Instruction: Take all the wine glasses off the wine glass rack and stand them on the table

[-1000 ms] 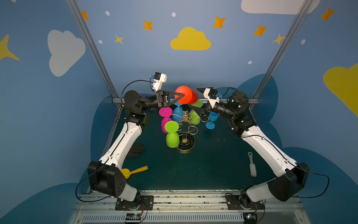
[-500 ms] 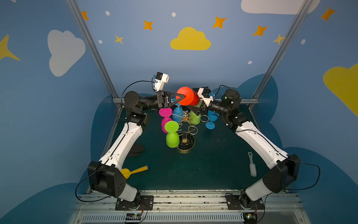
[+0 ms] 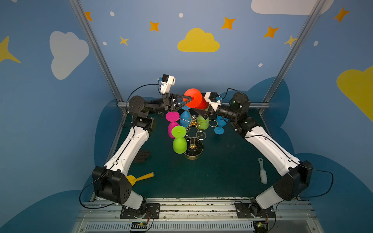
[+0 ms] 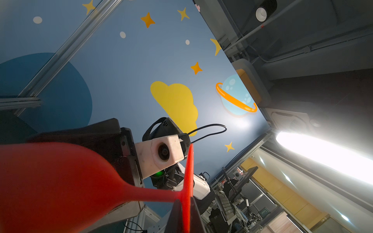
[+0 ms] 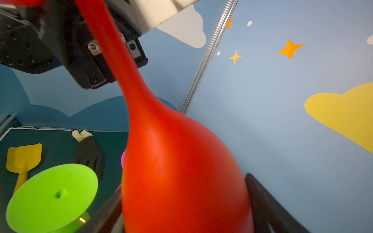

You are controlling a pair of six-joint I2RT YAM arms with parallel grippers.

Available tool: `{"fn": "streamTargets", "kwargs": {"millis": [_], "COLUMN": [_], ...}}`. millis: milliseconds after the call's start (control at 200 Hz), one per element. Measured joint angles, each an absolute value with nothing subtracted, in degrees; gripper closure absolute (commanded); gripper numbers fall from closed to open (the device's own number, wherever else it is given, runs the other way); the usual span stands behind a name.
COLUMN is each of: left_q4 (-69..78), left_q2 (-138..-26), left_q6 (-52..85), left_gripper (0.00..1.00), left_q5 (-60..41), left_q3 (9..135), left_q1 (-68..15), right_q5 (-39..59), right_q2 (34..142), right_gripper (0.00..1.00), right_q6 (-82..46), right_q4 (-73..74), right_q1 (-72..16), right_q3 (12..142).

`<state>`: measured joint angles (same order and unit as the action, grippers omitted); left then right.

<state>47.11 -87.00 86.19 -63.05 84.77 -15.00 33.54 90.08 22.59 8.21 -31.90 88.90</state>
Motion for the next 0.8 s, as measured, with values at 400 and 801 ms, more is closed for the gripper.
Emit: {"fn": "streamTargets", "kwargs": {"millis": [400,801], "left_q4": [32.2,16.3], "left_q2": [-84.2,-77.2], "left_q6": [68.2,23.5], "left_gripper": [0.25,0.27], "left_q5": [-58.0,-36.1], "left_q3": [85.4,82.3], "left_q1": [-15.2,-17.5], "right_q5": [27.3,15.5], "right_q2": [82.3,71.0], "right_gripper": [0.66,0.79], "right_q6": [17.0,9.5], "right_q4": [-2.3,-21.3], "right_q1": [-32.4,-32.7], "right_q3": [87.5,85.8]}}
